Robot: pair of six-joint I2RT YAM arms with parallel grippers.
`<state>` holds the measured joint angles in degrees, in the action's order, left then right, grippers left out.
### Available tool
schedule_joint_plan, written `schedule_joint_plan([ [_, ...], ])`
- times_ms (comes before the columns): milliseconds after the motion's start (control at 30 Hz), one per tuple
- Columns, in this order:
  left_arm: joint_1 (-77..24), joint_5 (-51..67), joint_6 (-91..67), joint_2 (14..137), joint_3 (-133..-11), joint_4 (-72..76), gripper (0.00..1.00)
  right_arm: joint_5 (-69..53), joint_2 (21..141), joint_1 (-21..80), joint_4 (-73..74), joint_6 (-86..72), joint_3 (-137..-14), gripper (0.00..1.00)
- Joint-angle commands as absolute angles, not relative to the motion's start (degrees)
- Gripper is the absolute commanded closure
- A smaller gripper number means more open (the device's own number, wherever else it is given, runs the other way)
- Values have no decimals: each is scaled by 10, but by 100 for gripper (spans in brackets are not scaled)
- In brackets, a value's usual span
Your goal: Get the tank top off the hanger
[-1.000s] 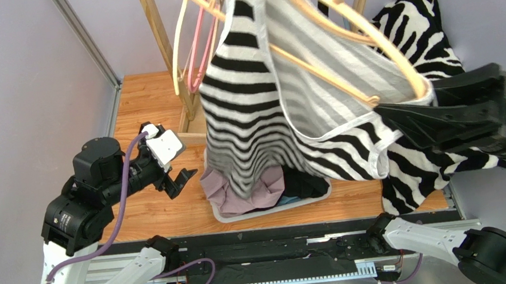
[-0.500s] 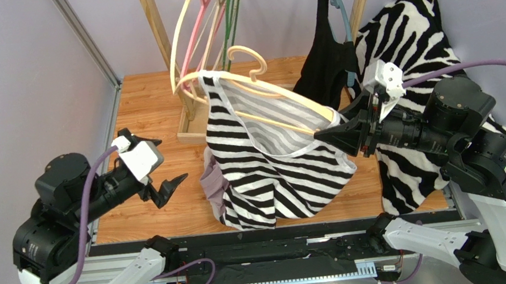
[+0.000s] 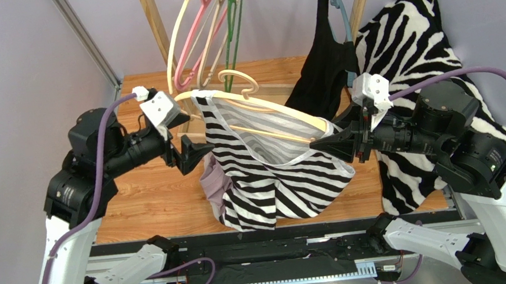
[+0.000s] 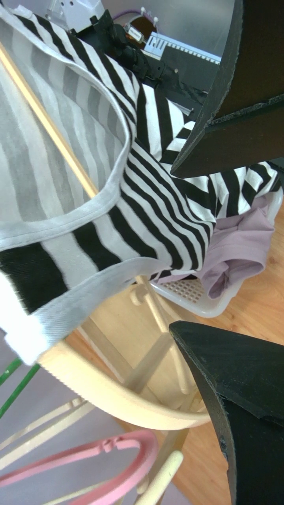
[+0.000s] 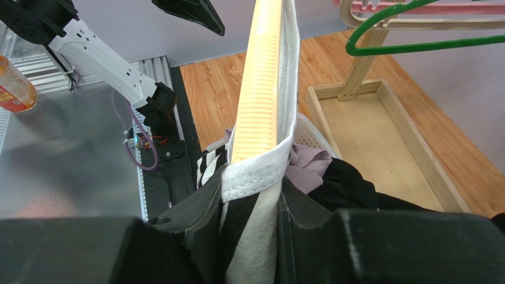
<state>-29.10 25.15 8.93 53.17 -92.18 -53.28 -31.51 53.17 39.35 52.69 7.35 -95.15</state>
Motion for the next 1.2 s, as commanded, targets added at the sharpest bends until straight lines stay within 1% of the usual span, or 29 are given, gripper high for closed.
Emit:
schedule_joint_plan([
  [0,-288,265,33,528,-905,-483,1,-318,526,398,466,89,-937,100],
  [133,-288,250,12,529,-886,-478,1,-302,523,397,448,88,-917,100],
  [400,-288,295,4,533,-886,-474,1,-296,500,399,425,77,-879,100],
  [567,-287,278,-11,535,-884,-459,1,-298,493,400,428,74,-872,100],
  [900,-287,284,-69,587,-913,-430,2,-300,488,408,413,55,-847,100],
  [933,-286,290,-70,592,-915,-426,4,-299,488,408,414,55,-845,100],
  [967,-286,300,-71,593,-917,-425,14,-299,488,410,414,55,-844,100],
  [1033,-286,306,-74,596,-918,-422,29,-297,488,410,412,54,-841,100],
  [1067,-286,307,-75,596,-917,-420,43,-297,488,410,411,54,-840,100],
  [1133,-285,303,-75,594,-917,-421,57,-295,489,411,411,56,-840,100],
  [1167,-285,301,-75,592,-917,-422,67,-294,490,410,413,56,-840,100],
])
